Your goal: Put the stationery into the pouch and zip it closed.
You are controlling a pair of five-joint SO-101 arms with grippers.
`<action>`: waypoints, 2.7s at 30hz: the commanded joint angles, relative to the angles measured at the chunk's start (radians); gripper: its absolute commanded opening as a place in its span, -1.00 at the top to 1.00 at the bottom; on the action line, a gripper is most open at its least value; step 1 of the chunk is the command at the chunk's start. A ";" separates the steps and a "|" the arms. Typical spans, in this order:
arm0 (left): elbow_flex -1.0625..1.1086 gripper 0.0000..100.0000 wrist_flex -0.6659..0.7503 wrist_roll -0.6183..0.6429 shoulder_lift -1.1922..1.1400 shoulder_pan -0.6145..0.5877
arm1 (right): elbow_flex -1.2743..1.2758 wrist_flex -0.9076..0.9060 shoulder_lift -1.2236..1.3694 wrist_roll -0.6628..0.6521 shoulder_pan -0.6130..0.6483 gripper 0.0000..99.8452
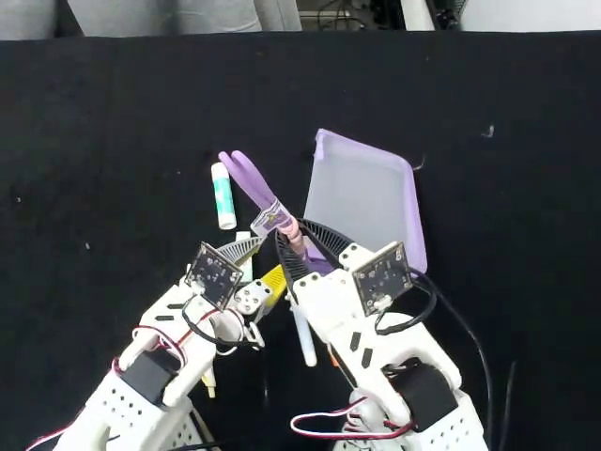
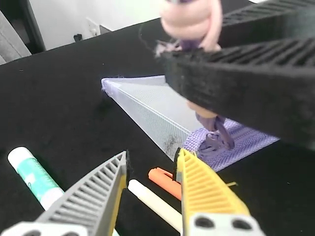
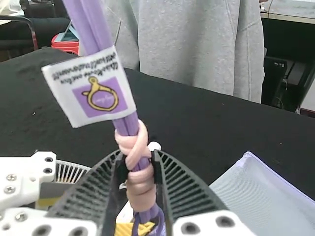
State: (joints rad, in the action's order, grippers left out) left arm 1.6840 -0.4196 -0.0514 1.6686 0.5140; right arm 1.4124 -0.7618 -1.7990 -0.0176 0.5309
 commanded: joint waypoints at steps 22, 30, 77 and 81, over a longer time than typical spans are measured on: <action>-0.042 0.54 -0.133 0.018 0.021 0.018 | -0.007 0.025 -0.038 -0.008 -0.080 0.98; -0.065 0.53 -0.124 0.078 0.021 0.007 | 0.010 0.029 -0.038 -0.008 -0.078 0.98; -0.240 0.54 0.414 0.086 -0.684 -0.076 | 0.015 0.021 -0.038 -0.008 -0.078 0.98; -0.231 0.66 0.431 0.086 -0.686 -0.076 | 0.012 0.012 -0.038 -0.008 -0.080 0.98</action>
State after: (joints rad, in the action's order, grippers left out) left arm 1.4891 -0.0176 0.0269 0.9843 0.4388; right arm 1.4323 -0.7603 -1.7990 -0.0207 0.4664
